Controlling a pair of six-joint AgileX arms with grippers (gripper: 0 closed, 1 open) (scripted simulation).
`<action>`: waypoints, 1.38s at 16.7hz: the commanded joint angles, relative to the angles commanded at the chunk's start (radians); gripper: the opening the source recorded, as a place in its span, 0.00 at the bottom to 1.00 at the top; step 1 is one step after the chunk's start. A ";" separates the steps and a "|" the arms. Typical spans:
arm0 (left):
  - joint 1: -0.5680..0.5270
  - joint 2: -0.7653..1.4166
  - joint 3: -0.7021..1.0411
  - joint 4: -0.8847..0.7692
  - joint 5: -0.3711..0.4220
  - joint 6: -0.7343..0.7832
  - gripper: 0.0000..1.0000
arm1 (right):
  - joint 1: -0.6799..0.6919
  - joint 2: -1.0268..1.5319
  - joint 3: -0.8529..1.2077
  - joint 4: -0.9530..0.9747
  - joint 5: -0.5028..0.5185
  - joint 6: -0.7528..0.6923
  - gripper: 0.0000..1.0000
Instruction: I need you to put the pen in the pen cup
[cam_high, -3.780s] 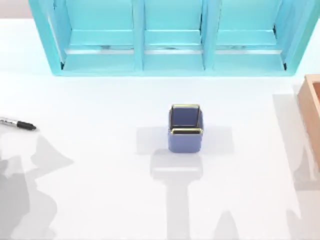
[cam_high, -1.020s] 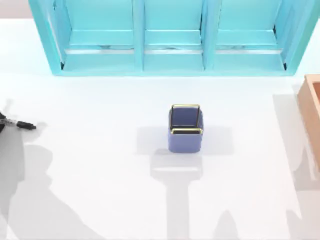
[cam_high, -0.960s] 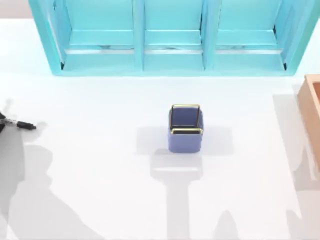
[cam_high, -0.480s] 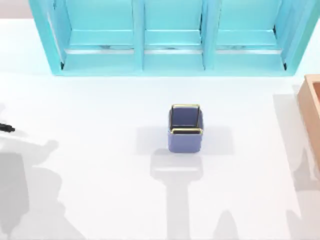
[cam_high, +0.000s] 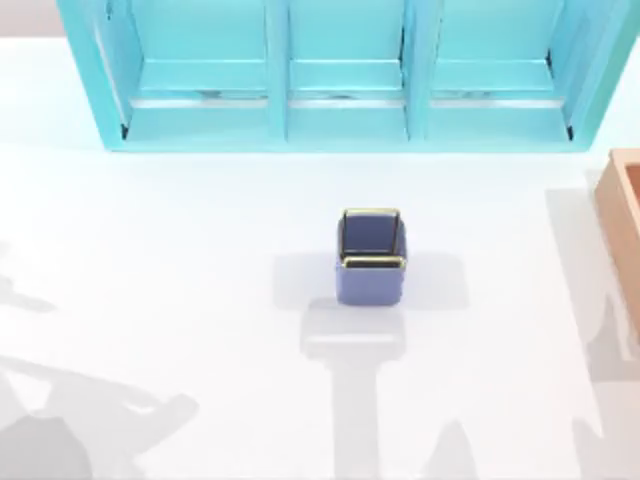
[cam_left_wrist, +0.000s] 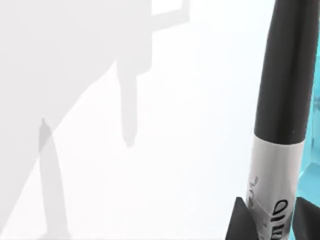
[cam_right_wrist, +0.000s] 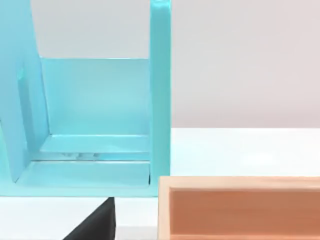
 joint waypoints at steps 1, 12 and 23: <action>0.014 -0.038 -0.004 -0.040 0.008 0.010 0.00 | 0.000 0.000 0.000 0.000 0.000 0.000 1.00; -0.001 -0.052 0.011 -0.075 -0.042 0.043 0.00 | 0.000 0.000 0.000 0.000 0.000 0.000 1.00; -0.543 0.402 0.323 0.232 -0.989 0.273 0.00 | 0.000 0.000 0.000 0.000 0.000 0.000 1.00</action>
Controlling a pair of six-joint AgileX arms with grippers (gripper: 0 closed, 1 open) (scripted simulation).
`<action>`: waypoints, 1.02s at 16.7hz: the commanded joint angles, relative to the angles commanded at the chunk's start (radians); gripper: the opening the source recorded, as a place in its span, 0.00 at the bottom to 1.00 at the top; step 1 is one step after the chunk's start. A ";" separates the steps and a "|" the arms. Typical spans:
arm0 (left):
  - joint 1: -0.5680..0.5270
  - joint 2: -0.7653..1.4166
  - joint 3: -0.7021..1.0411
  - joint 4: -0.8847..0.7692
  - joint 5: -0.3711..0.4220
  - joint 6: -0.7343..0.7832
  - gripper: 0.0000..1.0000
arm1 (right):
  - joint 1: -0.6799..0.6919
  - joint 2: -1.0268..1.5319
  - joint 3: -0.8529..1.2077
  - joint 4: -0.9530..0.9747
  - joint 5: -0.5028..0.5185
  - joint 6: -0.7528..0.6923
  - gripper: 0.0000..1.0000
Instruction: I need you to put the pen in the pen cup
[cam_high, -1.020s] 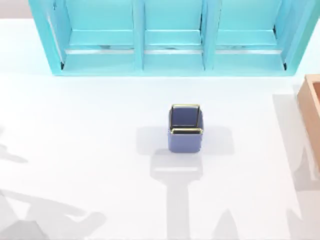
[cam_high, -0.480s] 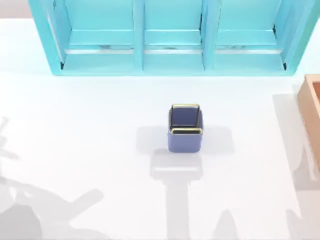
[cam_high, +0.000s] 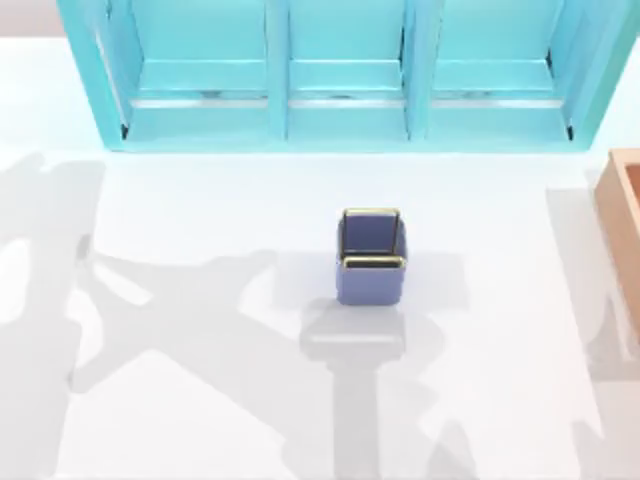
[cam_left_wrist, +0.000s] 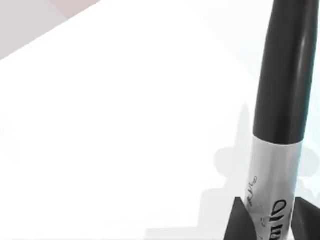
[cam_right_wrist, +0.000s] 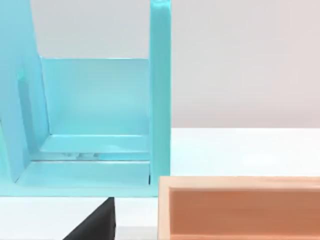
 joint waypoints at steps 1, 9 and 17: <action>-0.073 0.048 0.041 0.043 -0.114 0.023 0.00 | 0.000 0.000 0.000 0.000 0.000 0.000 1.00; -0.683 0.418 0.339 0.380 -0.835 0.165 0.00 | 0.000 0.000 0.000 0.000 0.000 0.000 1.00; -1.104 0.644 0.484 0.574 -1.153 0.240 0.00 | 0.000 0.000 0.000 0.000 0.000 0.000 1.00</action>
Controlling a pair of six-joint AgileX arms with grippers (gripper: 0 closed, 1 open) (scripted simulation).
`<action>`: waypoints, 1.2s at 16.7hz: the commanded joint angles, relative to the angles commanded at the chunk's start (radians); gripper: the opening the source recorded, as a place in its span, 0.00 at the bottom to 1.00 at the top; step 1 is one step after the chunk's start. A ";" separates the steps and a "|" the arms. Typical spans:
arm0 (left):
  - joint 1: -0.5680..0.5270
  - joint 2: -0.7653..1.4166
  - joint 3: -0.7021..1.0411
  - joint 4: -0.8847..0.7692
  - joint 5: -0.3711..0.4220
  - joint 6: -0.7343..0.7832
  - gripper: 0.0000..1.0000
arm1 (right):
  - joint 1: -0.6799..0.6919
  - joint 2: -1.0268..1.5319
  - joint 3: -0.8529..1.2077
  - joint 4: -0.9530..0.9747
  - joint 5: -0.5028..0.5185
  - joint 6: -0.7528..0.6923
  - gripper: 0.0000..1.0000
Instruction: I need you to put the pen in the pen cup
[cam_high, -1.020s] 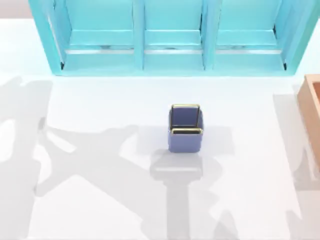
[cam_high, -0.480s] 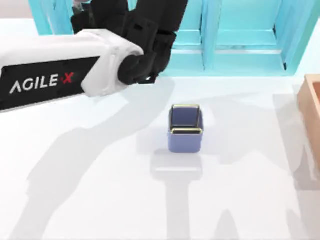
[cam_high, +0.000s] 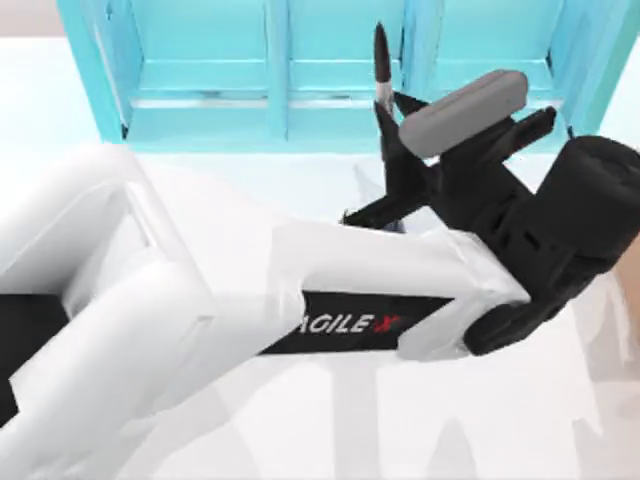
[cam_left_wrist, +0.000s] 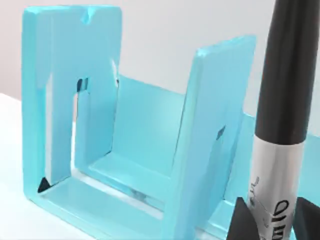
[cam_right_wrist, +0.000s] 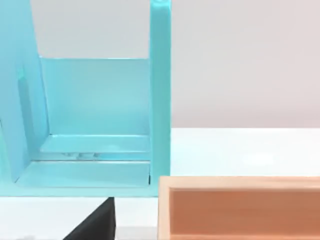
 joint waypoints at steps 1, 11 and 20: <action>-0.020 0.011 0.007 0.009 -0.011 0.003 0.00 | 0.000 0.000 0.000 0.000 0.000 0.000 1.00; -0.020 0.088 0.043 0.260 0.023 -0.018 0.00 | 0.000 0.000 0.000 0.000 0.000 0.000 1.00; -0.021 0.019 0.024 -0.064 -0.007 -0.064 0.00 | 0.000 0.000 0.000 0.000 0.000 0.000 1.00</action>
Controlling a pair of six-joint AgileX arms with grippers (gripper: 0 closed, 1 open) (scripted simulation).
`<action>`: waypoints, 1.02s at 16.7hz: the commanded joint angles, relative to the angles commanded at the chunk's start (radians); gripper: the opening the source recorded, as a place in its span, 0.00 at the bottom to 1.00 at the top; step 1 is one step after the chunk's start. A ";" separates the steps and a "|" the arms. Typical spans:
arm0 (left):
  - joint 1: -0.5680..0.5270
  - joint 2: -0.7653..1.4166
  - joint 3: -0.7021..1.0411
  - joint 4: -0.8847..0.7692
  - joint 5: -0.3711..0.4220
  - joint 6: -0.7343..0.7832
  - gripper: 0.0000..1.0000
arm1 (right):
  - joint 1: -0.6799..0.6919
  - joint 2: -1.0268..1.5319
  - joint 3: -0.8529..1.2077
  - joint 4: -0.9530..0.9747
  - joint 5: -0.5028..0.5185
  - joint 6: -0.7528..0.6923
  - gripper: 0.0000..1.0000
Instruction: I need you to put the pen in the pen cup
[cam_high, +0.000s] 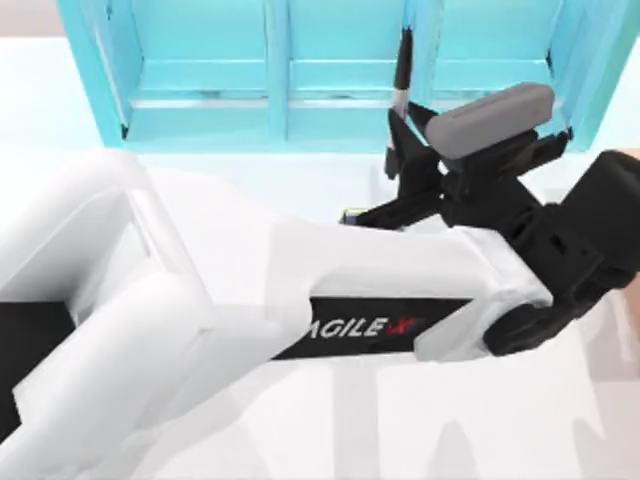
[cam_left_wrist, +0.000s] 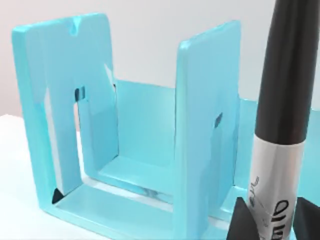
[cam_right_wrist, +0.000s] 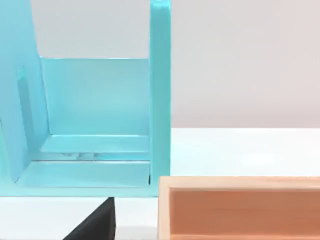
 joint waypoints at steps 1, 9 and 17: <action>0.000 0.000 0.000 0.000 0.000 0.000 0.00 | 0.000 0.000 0.000 0.000 0.000 0.000 1.00; 0.000 0.000 0.000 0.000 0.000 0.000 0.45 | 0.000 0.000 0.000 0.000 0.000 0.000 1.00; 0.000 0.000 0.000 0.000 0.000 0.000 1.00 | 0.000 0.000 0.000 0.000 0.000 0.000 1.00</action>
